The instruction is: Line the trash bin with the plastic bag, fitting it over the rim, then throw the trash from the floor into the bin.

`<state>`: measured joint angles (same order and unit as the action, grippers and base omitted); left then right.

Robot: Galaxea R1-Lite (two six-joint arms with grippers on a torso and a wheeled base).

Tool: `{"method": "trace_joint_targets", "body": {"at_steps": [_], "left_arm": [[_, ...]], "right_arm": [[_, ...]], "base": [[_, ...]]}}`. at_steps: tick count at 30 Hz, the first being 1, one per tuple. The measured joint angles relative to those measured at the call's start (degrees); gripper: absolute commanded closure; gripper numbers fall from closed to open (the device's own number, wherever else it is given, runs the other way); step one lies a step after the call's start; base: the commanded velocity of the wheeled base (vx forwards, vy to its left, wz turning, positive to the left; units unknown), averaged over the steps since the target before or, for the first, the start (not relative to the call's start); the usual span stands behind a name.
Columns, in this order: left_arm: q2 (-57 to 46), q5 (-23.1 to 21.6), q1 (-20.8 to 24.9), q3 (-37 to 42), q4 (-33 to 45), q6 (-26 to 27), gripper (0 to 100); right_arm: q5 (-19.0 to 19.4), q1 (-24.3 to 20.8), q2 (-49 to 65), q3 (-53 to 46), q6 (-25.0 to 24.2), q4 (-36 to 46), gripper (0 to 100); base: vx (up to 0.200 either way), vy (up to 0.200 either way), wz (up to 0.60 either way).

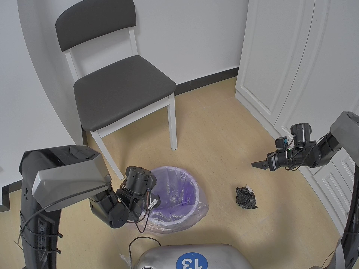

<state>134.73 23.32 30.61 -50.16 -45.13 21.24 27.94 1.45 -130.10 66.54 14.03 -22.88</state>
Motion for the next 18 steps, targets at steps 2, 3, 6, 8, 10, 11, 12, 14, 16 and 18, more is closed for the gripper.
{"method": "trace_joint_targets", "body": {"at_steps": [2,3,6,8,10,11,12,14,16,18], "left_arm": [[0.52,0.6,0.3,-1.62,2.13,0.11,0],[0.85,1.11,0.39,-2.45,2.79,0.18,0],[2.26,2.9,0.72,-4.92,3.97,0.46,0],[3.25,3.58,0.87,-6.42,4.11,0.74,0],[4.18,4.24,0.87,-7.36,4.49,1.85,0],[4.61,4.68,0.83,-7.74,4.57,2.4,0],[4.94,5.28,0.72,-8.0,4.55,3.07,0],[5.6,7.79,0.32,-8.33,4.44,4.99,0],[6.17,10.05,-0.46,-8.57,3.96,6.77,0],[6.53,10.91,-1.38,-8.66,3.69,7.41,0]], "right_arm": [[0.63,1.22,-0.66,1.68,-0.43,1.49,0],[1.04,1.72,-1.02,2.36,-0.57,2.11,0],[2.33,2.95,-2.67,4.55,-0.84,3.38,0],[2.73,3.54,-3.83,5.71,-0.9,3.93,0],[2.88,4.06,-5.01,6.69,-0.95,4.49,0],[2.9,4.25,-5.57,7.14,-0.98,4.66,0],[2.93,4.44,-6.01,7.47,-0.95,4.74,0],[2.95,4.69,-6.97,8.11,-0.98,4.82,0],[2.96,4.89,-7.91,8.62,-0.98,4.85,0],[2.96,5.11,-8.81,9.14,-0.95,4.92,0]], "base": [[0.0,0.0,0.0],[0.0,0.0,0.0],[0.0,0.0,0.0],[0.0,0.0,0.0],[0.0,0.0,0.0],[0.0,0.0,0.0],[0.0,0.0,0.0],[0.0,0.0,0.0],[0.0,0.0,0.0],[0.0,0.0,0.0]]}}
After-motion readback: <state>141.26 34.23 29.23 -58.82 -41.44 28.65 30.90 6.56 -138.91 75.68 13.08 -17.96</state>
